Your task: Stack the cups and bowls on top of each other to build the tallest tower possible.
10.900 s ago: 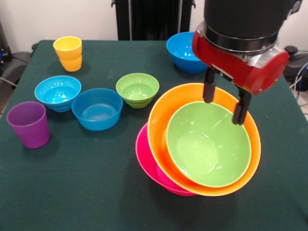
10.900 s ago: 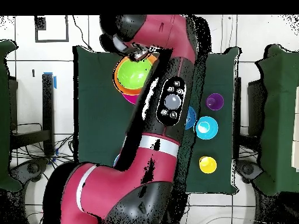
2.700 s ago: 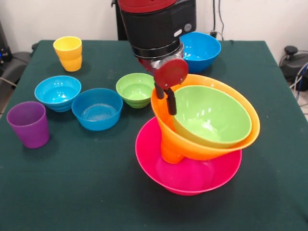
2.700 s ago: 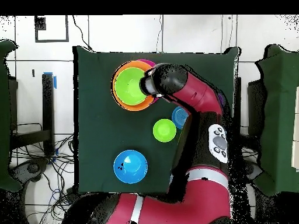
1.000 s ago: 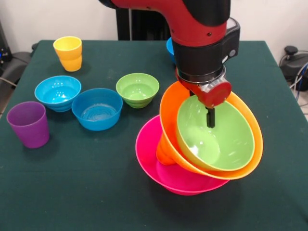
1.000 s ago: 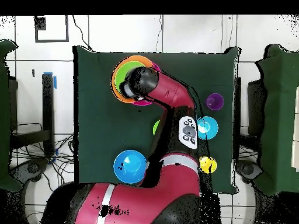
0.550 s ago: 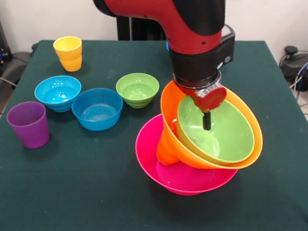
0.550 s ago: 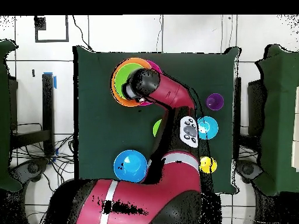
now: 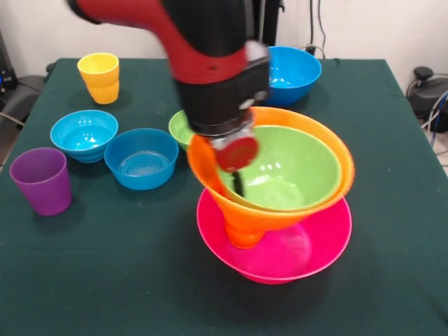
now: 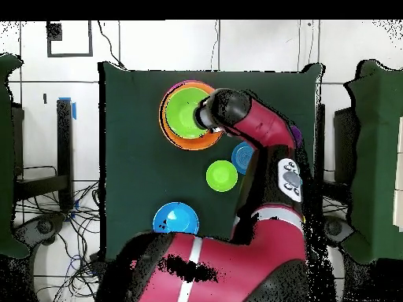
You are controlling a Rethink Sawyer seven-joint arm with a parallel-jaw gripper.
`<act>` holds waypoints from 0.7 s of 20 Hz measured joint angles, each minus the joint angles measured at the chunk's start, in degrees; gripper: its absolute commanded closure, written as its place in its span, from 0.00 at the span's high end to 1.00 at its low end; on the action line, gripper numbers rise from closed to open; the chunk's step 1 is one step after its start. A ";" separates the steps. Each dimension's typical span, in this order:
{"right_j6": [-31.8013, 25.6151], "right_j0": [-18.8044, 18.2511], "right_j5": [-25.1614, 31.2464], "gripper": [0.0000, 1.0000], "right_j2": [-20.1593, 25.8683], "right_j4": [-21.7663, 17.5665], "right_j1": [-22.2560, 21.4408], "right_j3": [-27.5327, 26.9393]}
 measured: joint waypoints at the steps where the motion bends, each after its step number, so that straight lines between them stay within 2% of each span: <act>1: 0.00 -1.02 -0.01 1.00 0.22 -0.44 0.09 -0.56; 9: 0.00 -6.29 -0.01 1.00 1.82 -3.37 1.67 -4.39; 14: 0.00 -6.62 -0.02 1.00 2.06 -4.91 2.54 -5.76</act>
